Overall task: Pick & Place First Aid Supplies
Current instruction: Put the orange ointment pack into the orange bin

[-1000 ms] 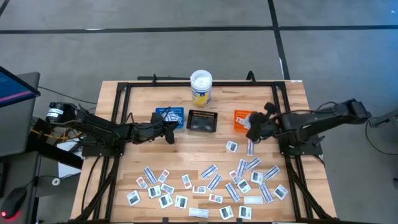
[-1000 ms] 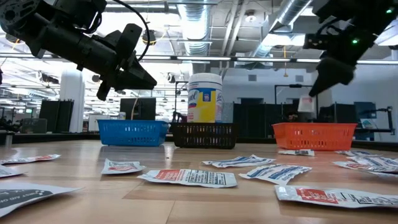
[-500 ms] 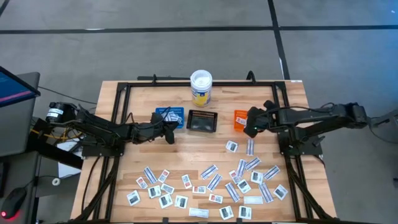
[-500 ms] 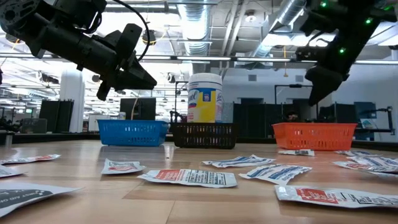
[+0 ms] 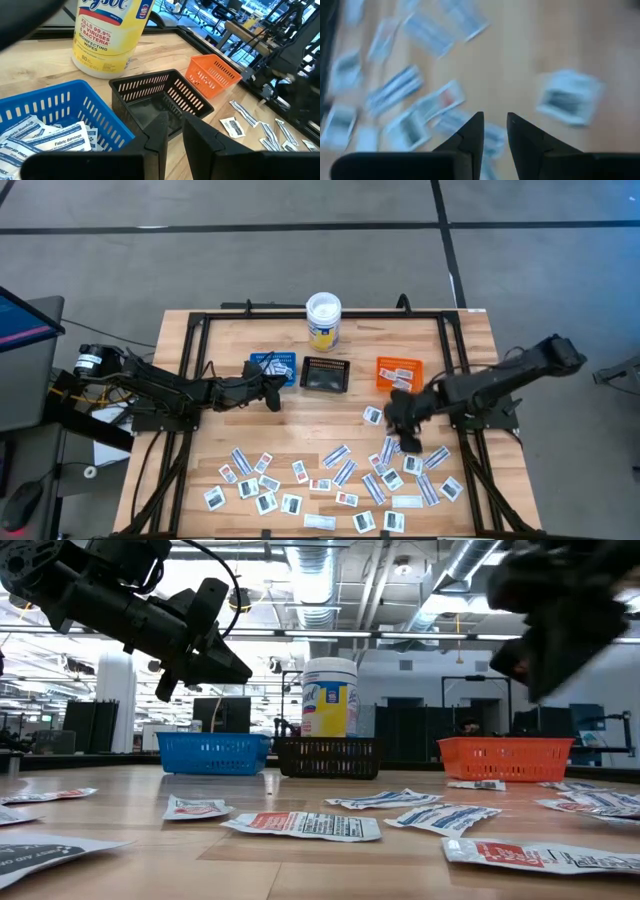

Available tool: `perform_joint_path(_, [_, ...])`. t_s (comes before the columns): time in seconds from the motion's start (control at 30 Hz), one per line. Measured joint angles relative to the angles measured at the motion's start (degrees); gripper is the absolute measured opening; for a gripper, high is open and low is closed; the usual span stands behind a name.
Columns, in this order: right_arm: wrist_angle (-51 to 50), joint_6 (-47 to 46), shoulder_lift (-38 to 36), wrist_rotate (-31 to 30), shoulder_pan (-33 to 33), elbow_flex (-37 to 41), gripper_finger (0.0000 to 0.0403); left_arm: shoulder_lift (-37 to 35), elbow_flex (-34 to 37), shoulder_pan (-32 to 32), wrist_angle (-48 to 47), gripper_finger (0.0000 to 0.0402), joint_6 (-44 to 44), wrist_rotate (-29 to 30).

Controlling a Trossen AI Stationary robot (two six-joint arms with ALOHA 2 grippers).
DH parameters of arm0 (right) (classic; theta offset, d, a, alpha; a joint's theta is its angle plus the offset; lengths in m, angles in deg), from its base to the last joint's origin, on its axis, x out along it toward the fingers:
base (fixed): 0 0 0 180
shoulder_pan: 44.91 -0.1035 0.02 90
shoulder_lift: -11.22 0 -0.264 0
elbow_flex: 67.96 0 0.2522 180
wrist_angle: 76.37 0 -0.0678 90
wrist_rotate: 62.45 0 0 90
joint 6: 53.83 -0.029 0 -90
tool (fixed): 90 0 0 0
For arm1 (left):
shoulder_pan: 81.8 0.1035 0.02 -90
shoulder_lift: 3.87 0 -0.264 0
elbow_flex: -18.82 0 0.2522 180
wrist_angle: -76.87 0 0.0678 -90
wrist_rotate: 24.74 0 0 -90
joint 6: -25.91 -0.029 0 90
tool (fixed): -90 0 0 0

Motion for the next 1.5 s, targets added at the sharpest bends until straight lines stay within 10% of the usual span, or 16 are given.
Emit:
perform_joint_path(0.63, [0.1, 9.9, 30.4, -1.1, -8.3, -12.3, 0.0172, 0.0, 0.0, -0.5, 0.0, 0.0057, 1.9, 0.0])
perform_joint_path(1.5, [9.6, 18.6, 34.7, 1.1, -6.6, -12.6, 0.0158, 0.0, 0.0, -1.2, 0.0, 0.0057, 1.7, 0.0])
